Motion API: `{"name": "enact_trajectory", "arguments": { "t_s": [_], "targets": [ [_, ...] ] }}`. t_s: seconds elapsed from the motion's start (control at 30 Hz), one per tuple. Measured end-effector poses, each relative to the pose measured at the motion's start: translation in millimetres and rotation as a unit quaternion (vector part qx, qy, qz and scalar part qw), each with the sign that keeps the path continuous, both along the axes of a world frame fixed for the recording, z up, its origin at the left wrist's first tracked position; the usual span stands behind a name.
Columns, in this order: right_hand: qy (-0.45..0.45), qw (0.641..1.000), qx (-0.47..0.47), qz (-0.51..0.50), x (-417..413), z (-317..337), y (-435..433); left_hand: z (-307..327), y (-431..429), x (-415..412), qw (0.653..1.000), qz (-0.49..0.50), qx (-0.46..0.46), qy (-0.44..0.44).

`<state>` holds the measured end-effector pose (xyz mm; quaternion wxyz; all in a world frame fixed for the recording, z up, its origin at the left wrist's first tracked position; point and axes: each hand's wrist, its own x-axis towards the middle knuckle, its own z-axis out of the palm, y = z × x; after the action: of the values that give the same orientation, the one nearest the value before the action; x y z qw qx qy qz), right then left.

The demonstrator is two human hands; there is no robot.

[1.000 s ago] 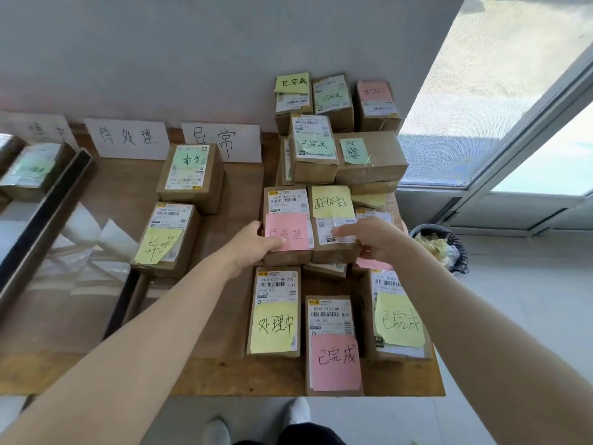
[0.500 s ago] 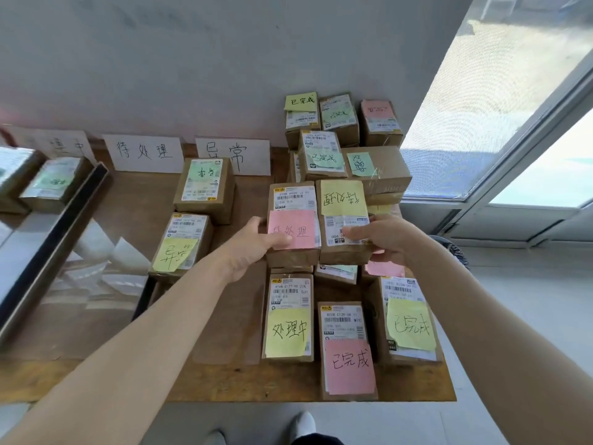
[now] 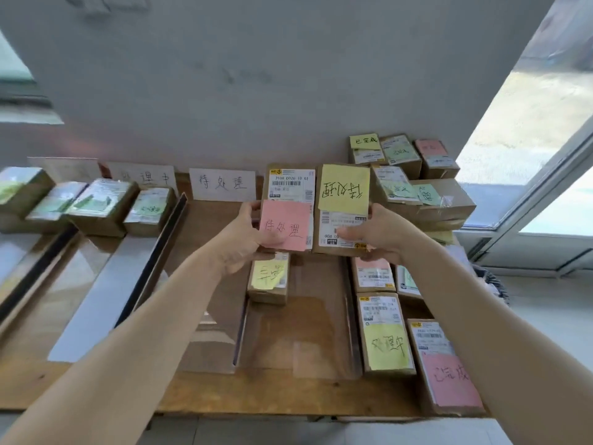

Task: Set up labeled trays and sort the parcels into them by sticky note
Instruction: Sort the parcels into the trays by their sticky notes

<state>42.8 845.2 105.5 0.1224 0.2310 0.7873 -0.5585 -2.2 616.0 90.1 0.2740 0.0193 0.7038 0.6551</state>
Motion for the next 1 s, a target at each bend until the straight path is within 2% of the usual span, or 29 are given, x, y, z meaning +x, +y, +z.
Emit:
{"name": "enact_trajectory", "arguments": {
  "t_s": [0.17,0.5,0.67,0.9,1.0],
  "targets": [
    [0.024,1.0,0.004,0.018,-21.6,15.3,-48.0,12.3,-45.2,-20.6,0.999,0.034,0.029,0.031],
    [0.024,0.997,-0.036,0.06,-73.7,4.9,-80.6,-4.3,-83.0,-49.6,0.993,0.112,0.043,0.017],
    [-0.006,0.994,-0.044,0.098,-109.0,-14.9,-99.9,-20.1,-107.7,-69.9,0.99,0.14,0.015,-0.002],
    [-0.041,0.996,-0.05,0.066,-157.5,-39.6,-133.8,-50.2,-141.5,-125.5,0.99,0.133,-0.011,-0.047],
    [-0.06,0.997,-0.022,0.05,-174.2,-54.7,-151.0,-66.5,-155.9,-148.3,0.989,0.128,-0.049,-0.061]
  ]
}}
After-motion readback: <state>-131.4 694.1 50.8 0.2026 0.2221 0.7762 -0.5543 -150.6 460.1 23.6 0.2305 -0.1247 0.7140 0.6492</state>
